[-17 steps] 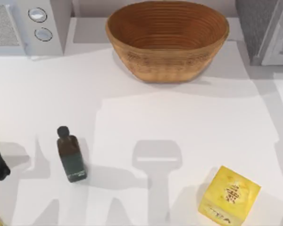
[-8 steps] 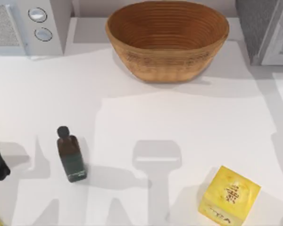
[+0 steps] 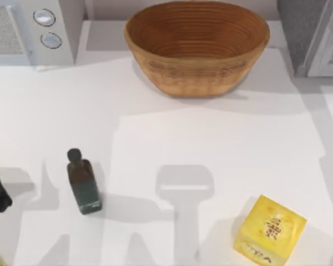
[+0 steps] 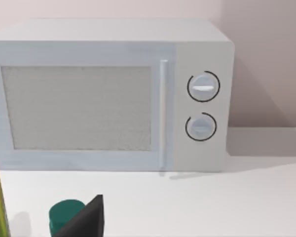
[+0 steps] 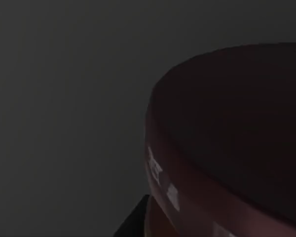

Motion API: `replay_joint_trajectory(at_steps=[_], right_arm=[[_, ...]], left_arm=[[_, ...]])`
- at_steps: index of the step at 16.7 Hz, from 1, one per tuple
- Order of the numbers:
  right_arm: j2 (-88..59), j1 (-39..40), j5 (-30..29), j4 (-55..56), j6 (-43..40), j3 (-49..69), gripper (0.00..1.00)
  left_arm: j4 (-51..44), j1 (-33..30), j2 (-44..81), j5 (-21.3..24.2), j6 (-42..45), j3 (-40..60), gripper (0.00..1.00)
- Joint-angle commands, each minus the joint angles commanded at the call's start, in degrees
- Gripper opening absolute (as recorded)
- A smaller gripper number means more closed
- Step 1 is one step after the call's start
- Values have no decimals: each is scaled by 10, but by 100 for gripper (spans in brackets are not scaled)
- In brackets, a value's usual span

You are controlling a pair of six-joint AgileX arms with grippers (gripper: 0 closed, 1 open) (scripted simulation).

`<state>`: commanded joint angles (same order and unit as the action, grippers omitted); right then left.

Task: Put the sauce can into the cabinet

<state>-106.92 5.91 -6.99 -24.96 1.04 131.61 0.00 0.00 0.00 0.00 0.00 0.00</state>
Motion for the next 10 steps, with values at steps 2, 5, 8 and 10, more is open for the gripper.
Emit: replay_joint_trajectory(at_steps=[2, 5, 8, 10], right_arm=[[0, 0, 0, 0, 0, 0, 83], [0, 0, 0, 0, 0, 0, 100], [0, 0, 0, 0, 0, 0, 100], [0, 0, 0, 0, 0, 0, 100]], left_arm=[[0, 0, 0, 0, 0, 0, 100], [0, 0, 0, 0, 0, 0, 100], [0, 0, 0, 0, 0, 0, 100], [0, 0, 0, 0, 0, 0, 100]])
